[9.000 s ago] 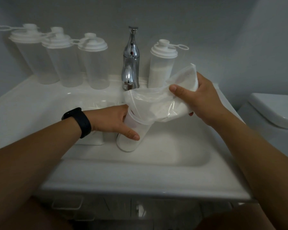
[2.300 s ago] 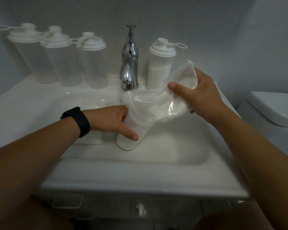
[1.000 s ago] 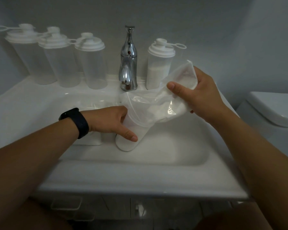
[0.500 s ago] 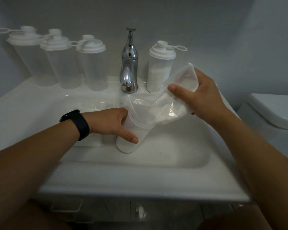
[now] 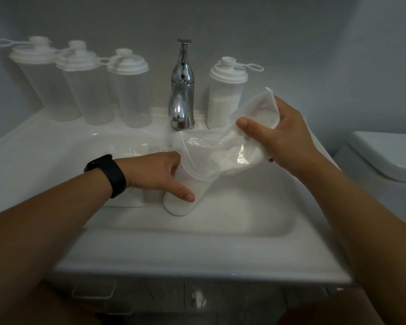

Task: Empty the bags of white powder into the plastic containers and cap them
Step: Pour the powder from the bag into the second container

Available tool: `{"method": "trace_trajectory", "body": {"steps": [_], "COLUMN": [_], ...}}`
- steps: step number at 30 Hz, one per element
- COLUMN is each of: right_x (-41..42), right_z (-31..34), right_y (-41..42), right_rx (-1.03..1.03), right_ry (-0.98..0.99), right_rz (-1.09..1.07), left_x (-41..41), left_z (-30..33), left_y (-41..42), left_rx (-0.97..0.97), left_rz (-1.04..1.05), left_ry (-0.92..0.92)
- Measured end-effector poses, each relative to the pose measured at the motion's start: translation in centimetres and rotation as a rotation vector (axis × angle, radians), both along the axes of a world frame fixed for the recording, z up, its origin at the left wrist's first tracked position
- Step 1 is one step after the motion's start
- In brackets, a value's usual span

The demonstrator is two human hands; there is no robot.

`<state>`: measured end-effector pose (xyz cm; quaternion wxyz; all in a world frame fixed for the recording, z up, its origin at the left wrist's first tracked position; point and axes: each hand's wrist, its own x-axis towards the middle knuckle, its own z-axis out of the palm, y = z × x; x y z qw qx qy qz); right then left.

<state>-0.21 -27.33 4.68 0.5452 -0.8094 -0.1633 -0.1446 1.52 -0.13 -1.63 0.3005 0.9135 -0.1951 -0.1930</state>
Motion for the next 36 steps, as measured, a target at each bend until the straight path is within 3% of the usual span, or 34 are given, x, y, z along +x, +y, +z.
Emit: {"method": "trace_trajectory", "body": {"steps": [11,36], "right_x": [-0.1,0.1], "right_z": [-0.1,-0.2], "right_y": [0.1,-0.1], "right_rx": [-0.100,-0.073], "right_ry": [0.048,0.038], "right_rz": [-0.011,-0.024], "left_x": [0.0,0.8], "left_z": [0.0,-1.0], "left_y": [-0.3,0.5], "left_rx": [0.000,-0.006], "left_rz": [0.003,0.010], "left_ry": [0.034,-0.009]}}
